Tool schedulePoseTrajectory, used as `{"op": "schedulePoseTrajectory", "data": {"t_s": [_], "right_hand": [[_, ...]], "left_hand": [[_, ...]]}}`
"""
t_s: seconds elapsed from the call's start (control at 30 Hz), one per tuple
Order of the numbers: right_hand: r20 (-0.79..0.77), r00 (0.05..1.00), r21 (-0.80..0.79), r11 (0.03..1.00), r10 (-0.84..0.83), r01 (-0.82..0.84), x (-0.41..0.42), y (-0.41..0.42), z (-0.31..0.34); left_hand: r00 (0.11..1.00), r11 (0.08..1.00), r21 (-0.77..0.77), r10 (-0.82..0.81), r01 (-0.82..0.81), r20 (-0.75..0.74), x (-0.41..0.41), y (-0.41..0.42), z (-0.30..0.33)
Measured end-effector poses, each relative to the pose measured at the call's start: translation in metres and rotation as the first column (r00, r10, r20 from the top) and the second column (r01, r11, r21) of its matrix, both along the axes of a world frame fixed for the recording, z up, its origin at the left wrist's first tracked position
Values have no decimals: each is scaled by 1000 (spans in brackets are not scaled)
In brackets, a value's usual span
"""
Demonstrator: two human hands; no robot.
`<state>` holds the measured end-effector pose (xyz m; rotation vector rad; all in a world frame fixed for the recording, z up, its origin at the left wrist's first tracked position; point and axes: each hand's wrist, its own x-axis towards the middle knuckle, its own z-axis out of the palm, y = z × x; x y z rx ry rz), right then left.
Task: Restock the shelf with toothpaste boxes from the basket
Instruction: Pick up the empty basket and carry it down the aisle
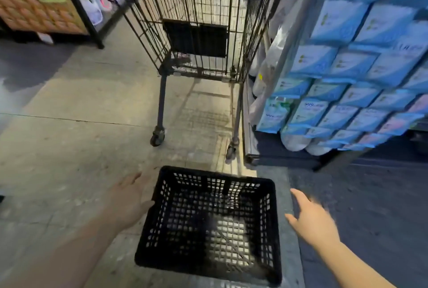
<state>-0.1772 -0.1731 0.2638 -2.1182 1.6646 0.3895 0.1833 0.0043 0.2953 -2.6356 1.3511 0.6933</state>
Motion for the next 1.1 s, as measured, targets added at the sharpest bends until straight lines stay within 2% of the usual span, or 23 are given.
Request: {"op": "schedulePoseTrajectory", "data": {"t_s": [0.1, 0.23, 0.33, 0.5, 0.57, 0.6, 0.67, 0.77, 0.87, 0.93, 1.0, 1.1], "right_hand": [[-49, 996, 111, 991, -75, 80, -6, 6, -73], [-167, 986, 79, 997, 9, 4, -6, 9, -139], [-203, 979, 34, 999, 15, -8, -10, 12, -176], [-136, 987, 87, 992, -79, 92, -19, 10, -213], [-93, 991, 114, 988, -93, 103, -22, 8, -221], [-65, 991, 131, 983, -120, 128, -23, 8, -224], [12, 982, 152, 971, -186, 182, -24, 7, -230], [75, 974, 169, 966, -213, 198, -18, 9, -237], [17, 980, 163, 967, -201, 195, -9, 6, -241], [41, 974, 117, 969, -223, 217, -7, 5, -248], [39, 964, 148, 955, -264, 256, -10, 4, -262], [31, 958, 120, 953, -284, 278, -4, 4, -263]], "left_hand": [[999, 995, 104, -14, 10, 37, 16, 2, -65], [986, 969, 225, -127, 101, 108, 22, 4, -145], [993, 978, 204, -67, 45, 100, 27, 9, -198], [996, 990, 141, 7, -19, 86, 36, 14, -255], [997, 994, 81, 77, -78, 17, 38, 11, -264], [987, 989, 18, 149, -148, -67, 38, 9, -270], [912, 935, -75, 317, -346, -260, 40, 6, -276], [806, 855, -56, 460, -515, -373, 39, 7, -281], [793, 865, -58, 428, -498, -434, 44, 10, -288], [790, 878, -48, 403, -476, -462, 52, 15, -299], [780, 882, -29, 399, -470, -482, 55, 18, -305], [750, 875, -36, 392, -483, -533, 45, 14, -291]]}}
